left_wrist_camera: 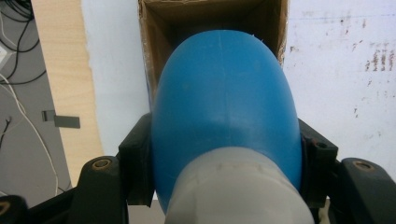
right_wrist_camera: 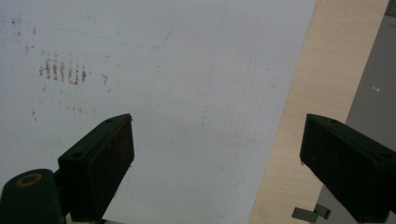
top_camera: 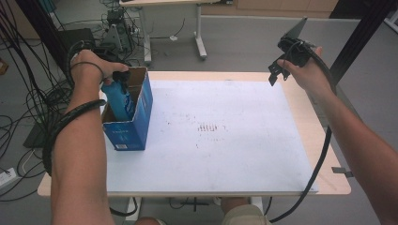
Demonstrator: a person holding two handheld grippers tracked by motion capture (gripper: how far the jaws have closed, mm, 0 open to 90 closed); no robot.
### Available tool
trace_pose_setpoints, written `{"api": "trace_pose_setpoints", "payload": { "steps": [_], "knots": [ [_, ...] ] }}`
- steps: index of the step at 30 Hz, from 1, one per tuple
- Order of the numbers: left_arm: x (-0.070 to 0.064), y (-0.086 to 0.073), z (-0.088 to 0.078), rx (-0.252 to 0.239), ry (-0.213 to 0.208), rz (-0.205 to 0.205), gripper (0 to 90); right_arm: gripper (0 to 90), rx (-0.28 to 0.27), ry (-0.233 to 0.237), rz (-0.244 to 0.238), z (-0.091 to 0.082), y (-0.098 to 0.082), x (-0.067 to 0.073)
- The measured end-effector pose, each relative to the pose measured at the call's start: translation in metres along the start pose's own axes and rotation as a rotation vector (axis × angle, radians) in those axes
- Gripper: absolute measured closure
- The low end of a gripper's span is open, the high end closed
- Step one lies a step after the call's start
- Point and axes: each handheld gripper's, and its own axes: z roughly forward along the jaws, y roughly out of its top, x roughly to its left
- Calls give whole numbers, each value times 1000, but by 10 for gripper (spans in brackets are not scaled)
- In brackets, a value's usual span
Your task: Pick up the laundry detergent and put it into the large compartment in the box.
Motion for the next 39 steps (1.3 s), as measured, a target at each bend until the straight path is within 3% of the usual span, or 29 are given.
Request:
{"api": "trace_pose_setpoints", "payload": {
  "steps": [10,17,33,39],
  "knots": [
    [-4,4,26,16,14,10,377,102,3,-1,-3,2,0,0],
    [-4,6,46,27,2,20,377,101,2,-5,-1,4,0,0],
    [-9,5,78,31,22,46,376,102,7,-5,-6,7,0,1],
    [-9,2,82,21,21,48,376,101,7,-4,-6,7,0,1]
  ]
}}
